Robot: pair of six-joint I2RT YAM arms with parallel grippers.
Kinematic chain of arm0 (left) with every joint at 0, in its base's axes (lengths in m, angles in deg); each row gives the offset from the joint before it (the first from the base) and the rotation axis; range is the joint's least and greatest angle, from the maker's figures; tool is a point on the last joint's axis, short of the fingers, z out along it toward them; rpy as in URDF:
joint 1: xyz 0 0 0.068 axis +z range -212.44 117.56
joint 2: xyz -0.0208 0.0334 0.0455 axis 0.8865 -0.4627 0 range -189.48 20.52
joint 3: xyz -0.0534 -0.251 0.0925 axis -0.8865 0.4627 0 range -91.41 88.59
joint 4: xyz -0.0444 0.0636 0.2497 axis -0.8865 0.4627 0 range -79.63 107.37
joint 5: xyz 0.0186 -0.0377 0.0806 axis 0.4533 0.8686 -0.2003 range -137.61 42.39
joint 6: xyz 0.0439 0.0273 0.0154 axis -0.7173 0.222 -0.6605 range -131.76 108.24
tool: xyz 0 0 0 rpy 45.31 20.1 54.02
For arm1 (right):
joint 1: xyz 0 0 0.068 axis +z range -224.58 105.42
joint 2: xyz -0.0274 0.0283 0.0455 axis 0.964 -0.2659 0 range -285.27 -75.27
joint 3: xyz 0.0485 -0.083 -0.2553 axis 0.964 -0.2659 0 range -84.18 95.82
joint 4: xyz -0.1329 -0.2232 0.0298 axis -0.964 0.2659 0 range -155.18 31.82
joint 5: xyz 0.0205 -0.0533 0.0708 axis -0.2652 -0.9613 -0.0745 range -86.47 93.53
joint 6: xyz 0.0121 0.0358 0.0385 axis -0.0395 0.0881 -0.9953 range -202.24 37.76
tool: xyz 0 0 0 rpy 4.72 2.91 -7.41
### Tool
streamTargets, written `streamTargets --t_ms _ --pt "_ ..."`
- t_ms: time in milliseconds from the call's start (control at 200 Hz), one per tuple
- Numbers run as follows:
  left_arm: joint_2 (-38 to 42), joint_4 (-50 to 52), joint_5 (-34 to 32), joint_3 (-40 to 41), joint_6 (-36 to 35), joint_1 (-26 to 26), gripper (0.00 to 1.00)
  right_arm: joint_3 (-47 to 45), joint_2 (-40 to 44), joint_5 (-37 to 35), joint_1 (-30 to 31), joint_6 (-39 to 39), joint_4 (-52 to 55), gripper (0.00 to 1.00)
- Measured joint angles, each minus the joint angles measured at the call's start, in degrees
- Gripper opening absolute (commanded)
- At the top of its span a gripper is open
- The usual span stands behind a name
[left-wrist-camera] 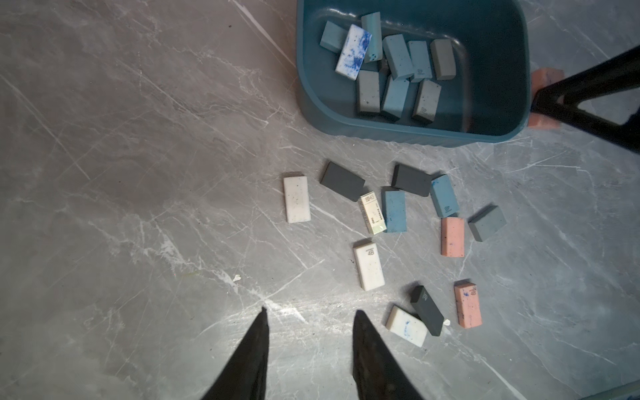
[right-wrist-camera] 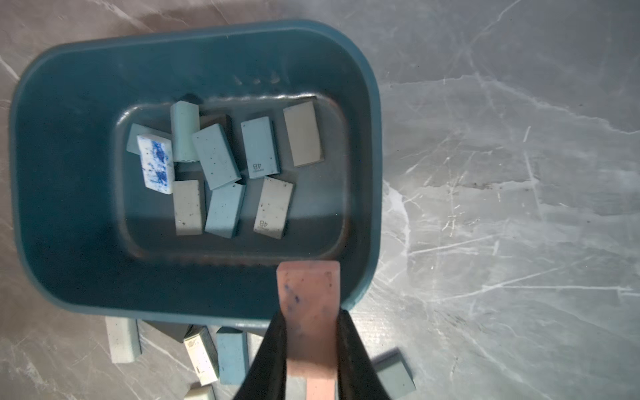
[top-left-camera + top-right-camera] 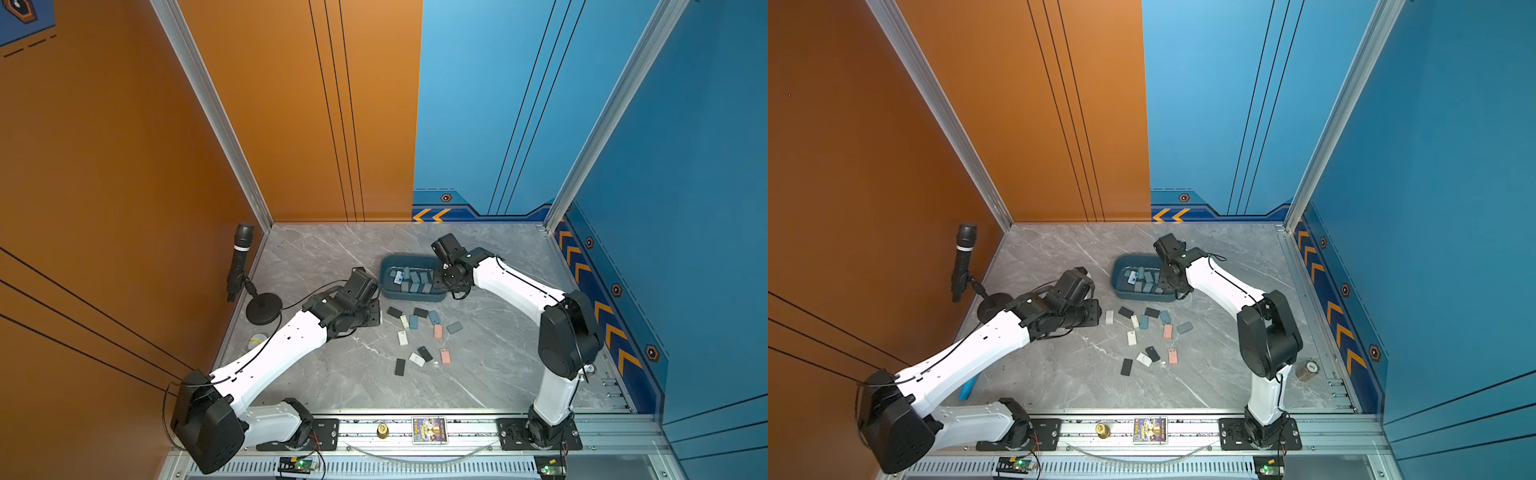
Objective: Put the eraser in the storage box
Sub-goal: Place the eraser in the storage box.
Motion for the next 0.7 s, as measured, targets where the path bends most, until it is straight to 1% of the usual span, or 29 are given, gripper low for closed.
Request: streamTargets --t_ms 436,581,701 --pt "0.4 1.9 0.0 1.9 1.1 1.5 0.41 17.0 -17.3 3.5 -1.4 2.9 2.3 0.22" --pt "0.4 1.9 0.0 1.9 1.1 1.9 0.41 20.0 -20.8 3.7 -1.8 3.1 3.1 0.23" --pt "0.4 1.9 0.0 1.9 1.1 2.2 0.41 22.0 -22.8 3.7 -2.0 3.1 3.4 0.26"
